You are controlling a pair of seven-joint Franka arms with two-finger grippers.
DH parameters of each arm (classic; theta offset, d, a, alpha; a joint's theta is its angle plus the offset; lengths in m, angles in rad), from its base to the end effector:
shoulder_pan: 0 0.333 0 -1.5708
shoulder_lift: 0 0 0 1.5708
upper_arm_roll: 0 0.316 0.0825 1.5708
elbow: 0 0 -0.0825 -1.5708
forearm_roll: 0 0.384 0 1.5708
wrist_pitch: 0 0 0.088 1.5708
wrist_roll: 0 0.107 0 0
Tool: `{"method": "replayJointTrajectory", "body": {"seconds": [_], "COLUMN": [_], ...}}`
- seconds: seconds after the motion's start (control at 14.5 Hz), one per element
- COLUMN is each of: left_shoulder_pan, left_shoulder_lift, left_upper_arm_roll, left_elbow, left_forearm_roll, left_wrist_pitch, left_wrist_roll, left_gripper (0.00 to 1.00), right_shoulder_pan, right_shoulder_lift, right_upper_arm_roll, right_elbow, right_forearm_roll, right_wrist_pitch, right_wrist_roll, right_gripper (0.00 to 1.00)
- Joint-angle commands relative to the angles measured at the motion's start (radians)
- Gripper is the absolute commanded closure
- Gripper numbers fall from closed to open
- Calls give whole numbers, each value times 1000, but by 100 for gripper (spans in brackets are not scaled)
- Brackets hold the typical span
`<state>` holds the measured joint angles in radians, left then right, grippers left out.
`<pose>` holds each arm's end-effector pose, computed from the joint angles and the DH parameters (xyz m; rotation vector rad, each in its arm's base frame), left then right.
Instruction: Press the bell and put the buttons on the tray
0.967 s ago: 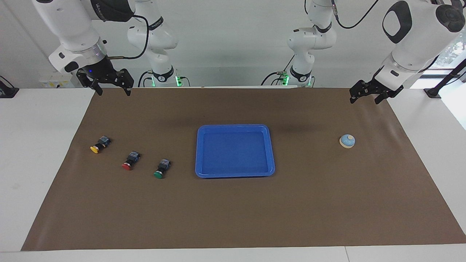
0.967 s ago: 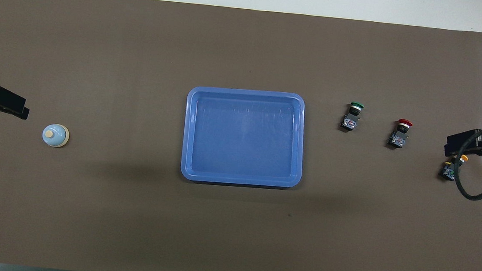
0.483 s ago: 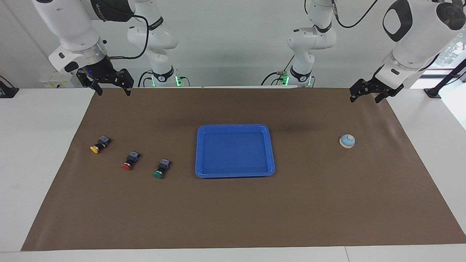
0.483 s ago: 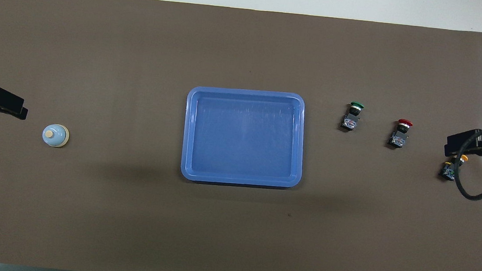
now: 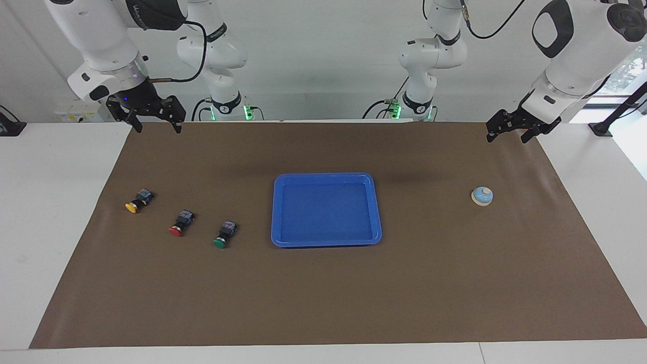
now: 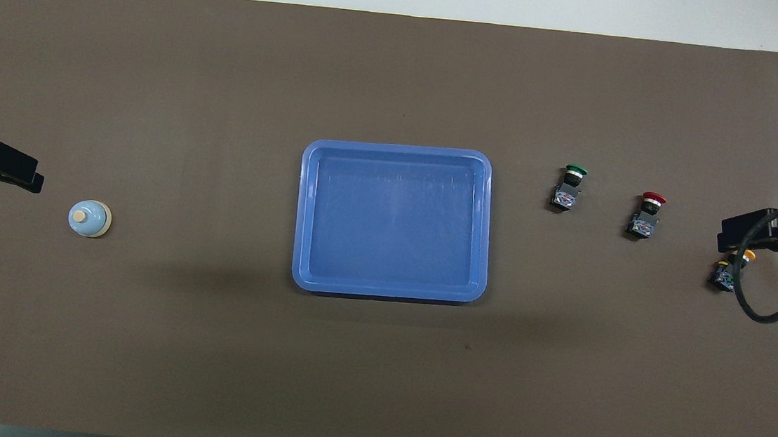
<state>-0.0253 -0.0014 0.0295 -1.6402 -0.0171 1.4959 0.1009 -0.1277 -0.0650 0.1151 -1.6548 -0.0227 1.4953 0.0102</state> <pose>0.5426 0.0004 0.5869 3.1055 -0.1504 -0.2208 0.5249 -0.0072 0.6139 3.1079 -0.0373 -0.1477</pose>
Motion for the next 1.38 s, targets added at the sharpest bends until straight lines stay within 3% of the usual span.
{"method": "replayJointTrajectory", "body": {"seconds": [0.0,0.97,1.1,1.31], "left_shoulder_pan": [-5,-4,-5,-5], "left_shoulder_lift": [-12,-12,-14,-12], "left_upper_arm_roll": [7,7,7,7], "left_elbow": [-1,-3,-3,-3], "left_forearm_roll": [-17,-17,-17,-17], "left_wrist_pitch": [-16,-16,-16,-17], "left_wrist_roll": [-7,-7,-7,-7], "left_gripper": [0,0,0,0], "right_shoulder_pan": [-13,-13,3,29], "right_shoulder_lift": [-6,-13,-31,-76], "right_upper_arm_roll": [9,9,15,17], "right_elbow": [3,0,-46,-205], "right_forearm_roll": [1,0,0,1], "right_wrist_pitch": [-15,-59,-15,156], "right_wrist_roll": [-24,-54,-41,34], "right_gripper": [0,0,0,0]}}
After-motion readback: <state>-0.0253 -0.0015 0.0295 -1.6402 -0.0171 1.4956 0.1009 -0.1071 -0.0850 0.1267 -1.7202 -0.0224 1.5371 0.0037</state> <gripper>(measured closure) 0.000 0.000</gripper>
